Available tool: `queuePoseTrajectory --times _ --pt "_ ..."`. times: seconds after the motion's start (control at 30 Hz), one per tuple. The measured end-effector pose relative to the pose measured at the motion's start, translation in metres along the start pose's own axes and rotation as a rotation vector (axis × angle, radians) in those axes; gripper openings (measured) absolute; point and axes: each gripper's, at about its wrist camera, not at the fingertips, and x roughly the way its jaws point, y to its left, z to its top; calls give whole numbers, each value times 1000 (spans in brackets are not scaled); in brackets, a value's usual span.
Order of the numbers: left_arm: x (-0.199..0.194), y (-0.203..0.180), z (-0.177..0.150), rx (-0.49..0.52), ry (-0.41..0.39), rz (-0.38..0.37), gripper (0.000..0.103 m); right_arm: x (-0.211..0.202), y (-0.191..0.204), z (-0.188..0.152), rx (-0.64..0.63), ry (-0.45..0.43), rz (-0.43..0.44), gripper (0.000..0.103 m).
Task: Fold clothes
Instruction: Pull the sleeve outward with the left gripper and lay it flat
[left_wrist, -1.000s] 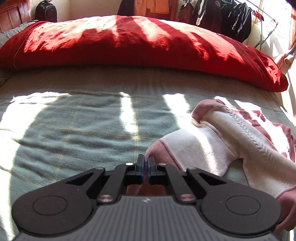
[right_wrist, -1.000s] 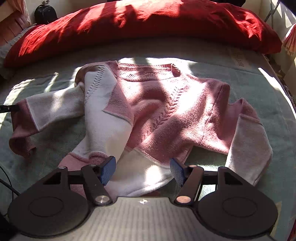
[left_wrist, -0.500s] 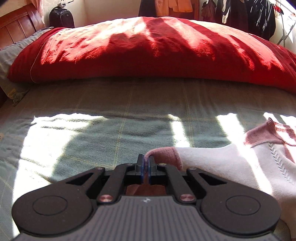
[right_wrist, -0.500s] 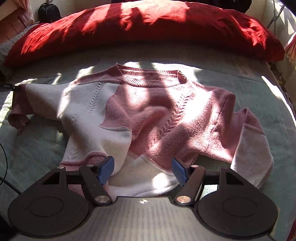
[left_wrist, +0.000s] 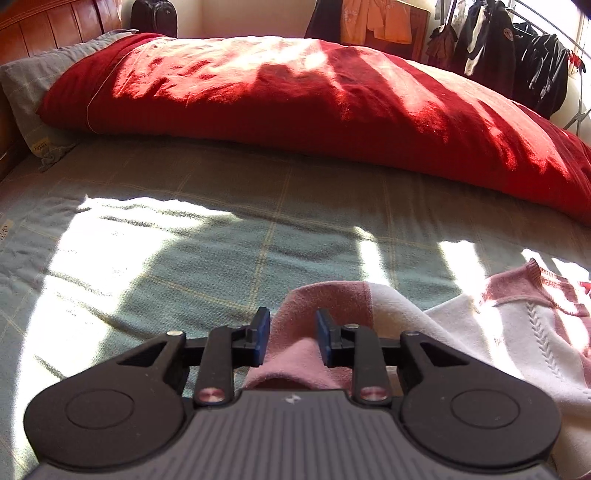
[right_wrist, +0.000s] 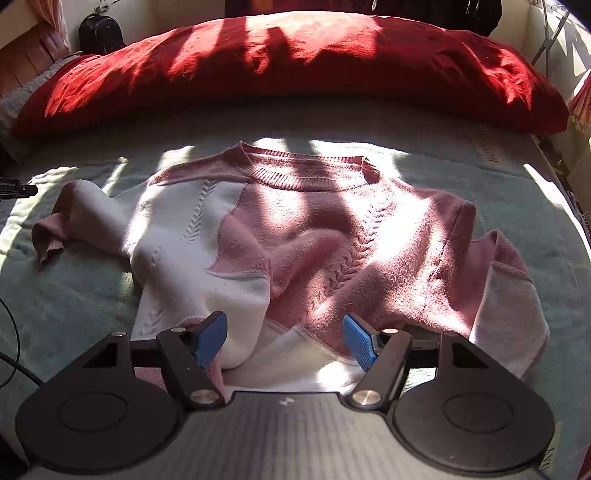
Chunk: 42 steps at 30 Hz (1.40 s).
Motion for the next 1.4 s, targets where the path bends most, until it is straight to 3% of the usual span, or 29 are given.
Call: queuePoseTrajectory --times 0.13,0.27,0.4,0.47,0.53,0.57,0.77,1.0,1.17,1.27,1.4 --pt "13 22 -31 -68 81 33 35 3 4 5 -3 -9 2 74" --pt "33 33 -60 -161 155 -22 35 4 10 9 -16 -8 16 74" --pt "49 29 -68 -170 133 -40 34 7 16 12 -39 -4 12 74" --pt "54 25 -63 -180 113 -36 29 8 19 13 -43 -1 12 74" --pt "50 9 -59 -117 88 -65 10 9 23 14 -52 -2 11 74" --pt "46 -1 -56 -74 75 -86 6 9 25 15 -56 -1 15 74" --pt "24 -60 -43 182 -7 -211 10 15 36 13 -65 6 37 74" --pt "34 -111 -64 335 101 -330 12 14 45 13 -77 4 50 75" --pt "3 -100 -71 281 75 -366 16 9 39 11 -85 -4 32 77" --pt "-6 -77 -66 199 42 -329 20 10 33 10 -58 -6 26 77" --pt "11 -45 -56 32 50 -256 22 13 32 10 -30 -9 39 77"
